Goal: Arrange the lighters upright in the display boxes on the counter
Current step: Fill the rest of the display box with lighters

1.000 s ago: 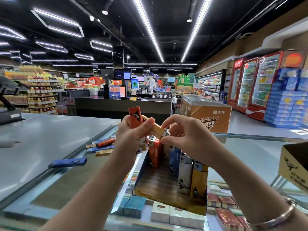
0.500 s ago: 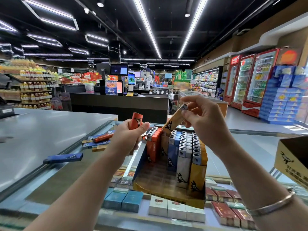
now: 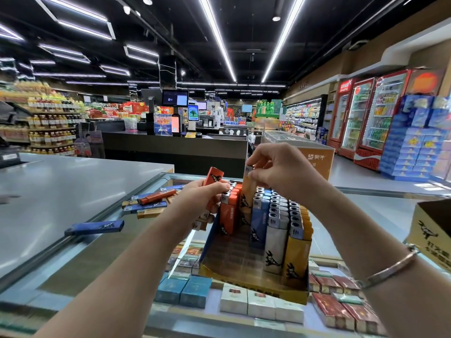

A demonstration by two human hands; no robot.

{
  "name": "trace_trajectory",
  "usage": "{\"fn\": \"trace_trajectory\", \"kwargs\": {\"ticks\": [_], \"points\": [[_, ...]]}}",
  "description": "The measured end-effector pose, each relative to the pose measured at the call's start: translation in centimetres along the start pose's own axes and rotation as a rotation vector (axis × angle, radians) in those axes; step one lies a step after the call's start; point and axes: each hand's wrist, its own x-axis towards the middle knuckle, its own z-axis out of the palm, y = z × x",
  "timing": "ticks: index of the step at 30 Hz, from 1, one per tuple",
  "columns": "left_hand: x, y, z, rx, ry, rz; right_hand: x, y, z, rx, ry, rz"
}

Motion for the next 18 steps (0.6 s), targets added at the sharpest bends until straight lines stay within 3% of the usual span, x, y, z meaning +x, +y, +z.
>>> {"fn": "trace_trajectory", "kwargs": {"ticks": [4, 18], "points": [[0.02, -0.16, -0.03, -0.035, -0.043, -0.006, 0.11, 0.08, 0.99, -0.097, -0.142, -0.005], [-0.03, 0.07, 0.14, -0.01, -0.024, -0.021, -0.2, -0.5, 0.97, -0.049, -0.306, 0.1]]}}
